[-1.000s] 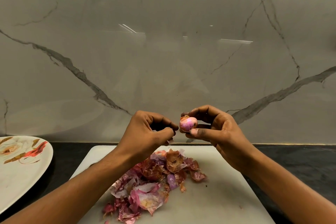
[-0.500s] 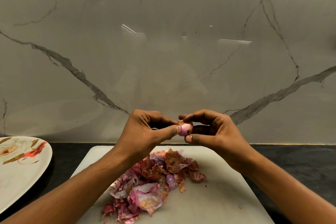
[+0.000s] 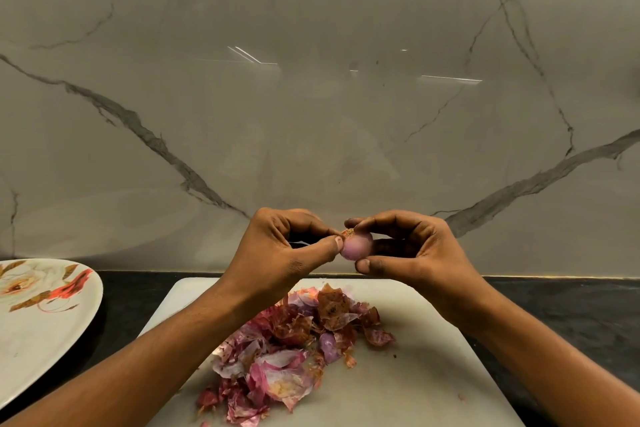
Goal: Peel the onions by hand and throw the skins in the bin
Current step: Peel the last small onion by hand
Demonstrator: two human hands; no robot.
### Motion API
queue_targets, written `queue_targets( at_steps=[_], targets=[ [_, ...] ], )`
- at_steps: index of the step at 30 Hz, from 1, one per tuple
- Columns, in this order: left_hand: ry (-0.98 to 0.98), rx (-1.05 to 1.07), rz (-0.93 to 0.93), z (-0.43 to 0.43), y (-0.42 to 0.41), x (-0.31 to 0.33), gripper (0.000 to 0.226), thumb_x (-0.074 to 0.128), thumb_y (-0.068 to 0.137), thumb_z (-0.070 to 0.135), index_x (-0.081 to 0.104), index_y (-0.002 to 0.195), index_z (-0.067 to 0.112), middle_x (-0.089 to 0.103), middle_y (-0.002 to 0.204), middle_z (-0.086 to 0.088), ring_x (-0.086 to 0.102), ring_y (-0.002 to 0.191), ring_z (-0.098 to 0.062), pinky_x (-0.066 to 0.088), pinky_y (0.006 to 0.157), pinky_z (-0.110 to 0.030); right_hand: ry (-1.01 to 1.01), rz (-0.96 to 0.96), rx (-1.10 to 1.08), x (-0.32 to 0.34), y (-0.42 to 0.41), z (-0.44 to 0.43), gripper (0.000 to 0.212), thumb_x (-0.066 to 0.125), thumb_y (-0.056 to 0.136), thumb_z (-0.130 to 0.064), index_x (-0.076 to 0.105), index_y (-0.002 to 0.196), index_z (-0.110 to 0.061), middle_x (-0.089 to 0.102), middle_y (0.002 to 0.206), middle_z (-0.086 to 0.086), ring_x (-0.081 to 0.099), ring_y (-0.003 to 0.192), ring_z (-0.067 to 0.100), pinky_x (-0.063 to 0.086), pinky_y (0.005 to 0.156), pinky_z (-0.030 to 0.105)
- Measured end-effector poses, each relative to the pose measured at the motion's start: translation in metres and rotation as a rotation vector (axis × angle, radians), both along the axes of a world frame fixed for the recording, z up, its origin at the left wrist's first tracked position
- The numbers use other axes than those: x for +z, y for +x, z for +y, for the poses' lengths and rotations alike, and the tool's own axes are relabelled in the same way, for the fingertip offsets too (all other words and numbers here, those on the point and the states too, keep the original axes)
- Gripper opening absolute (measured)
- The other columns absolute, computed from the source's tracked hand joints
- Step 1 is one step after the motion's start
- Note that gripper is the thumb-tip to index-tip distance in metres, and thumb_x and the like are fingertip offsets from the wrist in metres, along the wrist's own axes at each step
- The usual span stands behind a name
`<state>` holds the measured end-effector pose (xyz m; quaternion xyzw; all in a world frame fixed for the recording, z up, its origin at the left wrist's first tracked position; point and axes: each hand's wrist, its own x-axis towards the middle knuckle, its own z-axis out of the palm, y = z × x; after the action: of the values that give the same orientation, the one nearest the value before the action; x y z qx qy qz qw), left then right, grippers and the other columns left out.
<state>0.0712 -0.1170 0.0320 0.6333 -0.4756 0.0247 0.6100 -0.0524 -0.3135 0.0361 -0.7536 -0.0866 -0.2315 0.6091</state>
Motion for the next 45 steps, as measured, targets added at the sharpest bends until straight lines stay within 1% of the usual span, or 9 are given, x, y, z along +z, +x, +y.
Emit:
queue_targets(
  at_steps=[2, 7, 15, 22, 26, 31, 35, 41, 45],
  targets=[
    [-0.016, -0.012, -0.010, 0.0002, -0.0003, 0.0001, 0.016, 0.083, 0.082, 0.022, 0.085, 0.093, 0.012, 0.079, 0.086, -0.004, 0.074, 0.080, -0.027, 0.064, 0.071, -0.043, -0.001, -0.003, 0.001, -0.0002, 0.0000, 0.0001, 0.043, 0.079, 0.077, 0.017, 0.073, 0.116, -0.001, 0.078, 0.121, 0.007, 0.077, 0.107, 0.030, 0.064, 0.085, 0.037],
    [-0.001, -0.002, -0.046, 0.0000, 0.0031, -0.0022, 0.009, 0.083, 0.086, 0.005, 0.085, 0.093, 0.010, 0.078, 0.085, -0.002, 0.073, 0.077, -0.022, 0.059, 0.068, -0.026, -0.002, 0.001, -0.004, -0.0003, 0.0003, 0.0009, 0.044, 0.079, 0.077, 0.017, 0.073, 0.116, -0.002, 0.078, 0.120, 0.007, 0.077, 0.106, 0.030, 0.065, 0.085, 0.037],
    [0.013, -0.017, -0.097, -0.0005, 0.0020, -0.0029, 0.013, 0.082, 0.088, 0.006, 0.084, 0.100, 0.011, 0.077, 0.091, 0.000, 0.075, 0.084, -0.023, 0.059, 0.071, -0.025, 0.001, 0.010, -0.027, 0.0006, 0.0009, -0.0021, 0.043, 0.080, 0.077, 0.016, 0.073, 0.115, -0.003, 0.078, 0.120, 0.006, 0.077, 0.106, 0.030, 0.064, 0.085, 0.037],
    [0.020, 0.004, -0.194, 0.0018, 0.0033, -0.0011, 0.009, 0.084, 0.086, 0.012, 0.085, 0.095, 0.010, 0.076, 0.087, 0.001, 0.073, 0.077, -0.022, 0.057, 0.066, -0.021, -0.005, 0.017, -0.015, -0.0004, 0.0013, -0.0019, 0.044, 0.081, 0.076, 0.014, 0.073, 0.116, -0.003, 0.078, 0.118, 0.009, 0.077, 0.106, 0.030, 0.064, 0.084, 0.035],
    [0.042, 0.018, -0.287, 0.0023, 0.0043, -0.0010, 0.006, 0.083, 0.088, 0.011, 0.085, 0.093, 0.011, 0.076, 0.085, 0.005, 0.074, 0.077, -0.018, 0.059, 0.066, -0.021, -0.041, 0.020, -0.025, -0.0004, 0.0012, -0.0013, 0.043, 0.083, 0.075, 0.012, 0.074, 0.115, -0.004, 0.079, 0.118, 0.008, 0.078, 0.104, 0.030, 0.065, 0.085, 0.038],
    [0.061, 0.061, -0.409, 0.0035, 0.0050, -0.0014, 0.004, 0.082, 0.089, 0.011, 0.084, 0.093, 0.010, 0.076, 0.086, 0.006, 0.074, 0.077, -0.016, 0.063, 0.068, -0.028, -0.074, 0.035, -0.026, -0.0016, 0.0006, -0.0007, 0.043, 0.082, 0.077, 0.013, 0.075, 0.115, -0.005, 0.079, 0.117, 0.007, 0.078, 0.103, 0.030, 0.065, 0.087, 0.041],
    [0.057, 0.106, -0.498, 0.0030, 0.0038, -0.0007, 0.006, 0.080, 0.091, 0.010, 0.084, 0.095, 0.011, 0.076, 0.088, 0.007, 0.074, 0.079, -0.009, 0.062, 0.070, -0.023, -0.069, 0.034, -0.024, -0.0009, 0.0001, 0.0004, 0.043, 0.083, 0.076, 0.011, 0.075, 0.115, -0.005, 0.079, 0.115, 0.007, 0.078, 0.102, 0.030, 0.065, 0.086, 0.038],
    [0.049, 0.088, -0.479, 0.0022, 0.0028, -0.0025, 0.012, 0.078, 0.091, 0.007, 0.083, 0.101, 0.010, 0.076, 0.093, 0.008, 0.074, 0.085, -0.010, 0.063, 0.075, -0.025, -0.054, 0.019, -0.047, 0.0007, 0.0000, -0.0011, 0.043, 0.084, 0.076, 0.011, 0.075, 0.116, -0.005, 0.079, 0.116, 0.008, 0.078, 0.103, 0.029, 0.065, 0.087, 0.042],
    [0.065, 0.121, -0.526, 0.0040, 0.0024, -0.0026, 0.011, 0.081, 0.090, 0.012, 0.084, 0.101, 0.012, 0.076, 0.092, 0.009, 0.073, 0.083, -0.008, 0.063, 0.071, -0.024, -0.098, 0.014, -0.066, -0.0001, 0.0005, 0.0002, 0.044, 0.084, 0.077, 0.011, 0.075, 0.117, -0.006, 0.079, 0.116, 0.005, 0.078, 0.103, 0.027, 0.065, 0.087, 0.039]
  ],
)
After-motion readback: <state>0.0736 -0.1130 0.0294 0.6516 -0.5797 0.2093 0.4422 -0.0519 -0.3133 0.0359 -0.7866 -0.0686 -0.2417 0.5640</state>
